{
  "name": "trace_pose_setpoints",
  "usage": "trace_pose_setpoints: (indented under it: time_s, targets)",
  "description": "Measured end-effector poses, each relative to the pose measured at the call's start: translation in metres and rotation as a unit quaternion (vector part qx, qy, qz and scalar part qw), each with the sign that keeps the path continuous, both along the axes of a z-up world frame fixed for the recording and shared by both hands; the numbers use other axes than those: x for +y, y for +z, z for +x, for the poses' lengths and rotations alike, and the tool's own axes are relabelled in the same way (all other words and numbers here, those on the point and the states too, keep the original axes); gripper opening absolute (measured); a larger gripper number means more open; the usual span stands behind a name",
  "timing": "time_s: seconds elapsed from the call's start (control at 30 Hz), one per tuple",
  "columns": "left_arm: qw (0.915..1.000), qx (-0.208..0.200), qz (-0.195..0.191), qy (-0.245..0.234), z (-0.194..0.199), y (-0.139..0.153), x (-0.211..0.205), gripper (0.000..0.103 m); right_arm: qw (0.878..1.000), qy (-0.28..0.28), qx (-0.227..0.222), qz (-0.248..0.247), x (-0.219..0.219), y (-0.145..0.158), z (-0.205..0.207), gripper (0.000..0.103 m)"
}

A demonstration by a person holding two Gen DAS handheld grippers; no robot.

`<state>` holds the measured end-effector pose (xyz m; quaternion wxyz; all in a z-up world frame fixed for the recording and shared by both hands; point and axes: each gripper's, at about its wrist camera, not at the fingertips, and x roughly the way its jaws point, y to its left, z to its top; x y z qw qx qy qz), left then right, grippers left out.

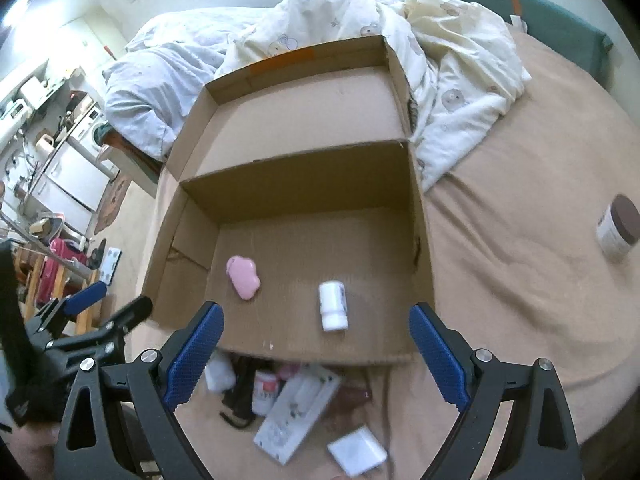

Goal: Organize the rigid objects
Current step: 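Grasp the white earbud case with the left tool while the right tool grasps the white plug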

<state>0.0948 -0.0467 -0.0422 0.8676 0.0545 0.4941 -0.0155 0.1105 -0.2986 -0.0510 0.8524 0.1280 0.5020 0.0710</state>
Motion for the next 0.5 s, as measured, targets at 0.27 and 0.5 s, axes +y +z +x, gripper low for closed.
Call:
trace_pose_setpoints:
  time_s: [0.27, 0.5]
  targets:
    - [0.9963, 0.082, -0.023, 0.01, -0.006, -0.036, 0.009, 0.087, 0.999, 0.002, 0.036, 0.008, -0.02, -0.013, -0.034, 0.1]
    - [0.9805, 0.192, -0.042, 0.001, 0.004, -0.097, -0.012, 0.087, 0.997, 0.003, 0.074, 0.01, -0.032, -0.03, -0.04, 0.1]
